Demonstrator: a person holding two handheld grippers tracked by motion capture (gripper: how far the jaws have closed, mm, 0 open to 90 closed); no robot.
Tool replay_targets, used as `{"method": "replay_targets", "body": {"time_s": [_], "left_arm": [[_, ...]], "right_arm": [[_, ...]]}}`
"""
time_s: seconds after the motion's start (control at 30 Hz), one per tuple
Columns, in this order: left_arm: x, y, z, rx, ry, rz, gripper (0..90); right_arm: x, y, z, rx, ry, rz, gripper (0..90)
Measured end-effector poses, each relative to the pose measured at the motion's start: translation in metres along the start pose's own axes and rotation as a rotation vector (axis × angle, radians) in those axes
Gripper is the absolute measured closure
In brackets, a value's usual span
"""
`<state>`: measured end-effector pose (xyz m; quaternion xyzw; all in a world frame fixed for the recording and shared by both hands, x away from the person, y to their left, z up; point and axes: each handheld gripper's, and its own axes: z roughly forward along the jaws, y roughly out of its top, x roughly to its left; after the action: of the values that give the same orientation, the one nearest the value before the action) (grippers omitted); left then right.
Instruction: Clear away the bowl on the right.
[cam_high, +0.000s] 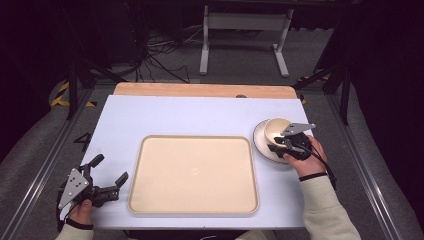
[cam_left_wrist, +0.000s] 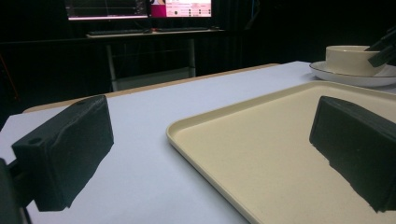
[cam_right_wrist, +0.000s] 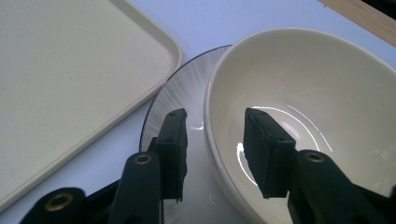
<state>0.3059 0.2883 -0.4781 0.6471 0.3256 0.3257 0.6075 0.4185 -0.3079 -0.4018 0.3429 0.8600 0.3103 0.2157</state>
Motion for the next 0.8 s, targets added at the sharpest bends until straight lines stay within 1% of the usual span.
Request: {"method": "replay_targets", "body": {"time_s": [0.07, 0.23, 0.3, 0.37, 0.5, 0.6, 0.8], "left_arm": [[-0.0001, 0.0, 0.0, 0.001, -0.001, -0.002, 0.2], [0.0, 0.0, 0.0, 0.0, 0.0, 0.0, 0.2], [0.0, 0.0, 0.0, 0.0, 0.0, 0.0, 0.2], [0.0, 0.0, 0.0, 0.0, 0.0, 0.0, 0.2], [0.0, 0.0, 0.0, 0.0, 0.0, 0.0, 0.2], [0.0, 0.0, 0.0, 0.0, 0.0, 0.0, 0.2], [0.0, 0.0, 0.0, 0.0, 0.0, 0.0, 0.2]], "right_arm": [[-0.0013, -0.0003, 0.0013, 0.007, 0.014, -0.013, 62.7], [-0.0043, -0.0017, 0.0055, 0.046, 0.04, -0.036, 67.5], [-0.0046, -0.0023, 0.0068, 0.063, 0.05, -0.031, 70.3], [-0.0042, -0.0023, 0.0078, 0.075, 0.045, -0.039, 72.1], [-0.0041, -0.0022, 0.0075, 0.08, 0.033, -0.05, 76.9], [-0.004, -0.0021, 0.0076, 0.079, 0.033, -0.055, 77.7], [-0.0029, -0.0015, 0.0083, 0.077, 0.031, -0.081, 81.7]]}}
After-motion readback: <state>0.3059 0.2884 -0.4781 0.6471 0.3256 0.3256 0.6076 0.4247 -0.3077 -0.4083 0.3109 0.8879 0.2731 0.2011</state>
